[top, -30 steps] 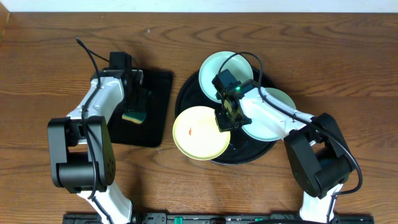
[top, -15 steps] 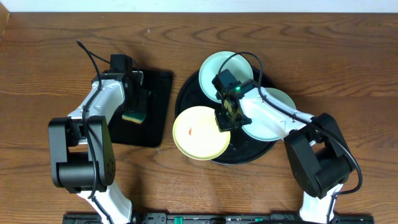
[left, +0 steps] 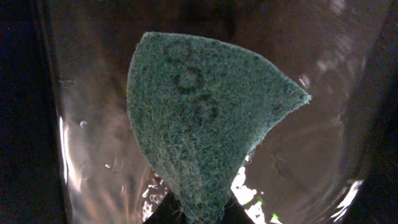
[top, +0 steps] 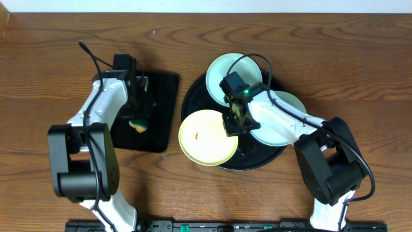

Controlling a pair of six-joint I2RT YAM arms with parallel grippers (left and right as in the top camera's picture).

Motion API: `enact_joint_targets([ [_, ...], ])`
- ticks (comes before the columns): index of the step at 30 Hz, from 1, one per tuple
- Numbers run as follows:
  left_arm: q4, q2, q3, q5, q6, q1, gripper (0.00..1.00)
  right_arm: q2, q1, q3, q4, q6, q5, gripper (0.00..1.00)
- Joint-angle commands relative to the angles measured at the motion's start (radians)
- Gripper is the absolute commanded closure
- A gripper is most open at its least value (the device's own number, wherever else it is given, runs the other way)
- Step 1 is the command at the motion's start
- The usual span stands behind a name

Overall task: Clean dirty plates on tray and stack at the side
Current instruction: 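Carry the sponge with left gripper onto the yellow plate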

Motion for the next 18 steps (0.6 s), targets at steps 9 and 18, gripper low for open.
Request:
enact_joint_targets([
  [9, -0.078, -0.157, 0.030, 0.446, -0.014, -0.020, 0.92, 0.014, -0.048, -0.003, -0.001, 0.143, -0.016, 0.99],
  [18, -0.104, -0.151, -0.019, 0.445, -0.040, -0.170, 0.93, 0.014, -0.048, -0.003, 0.008, 0.161, -0.010, 0.99],
])
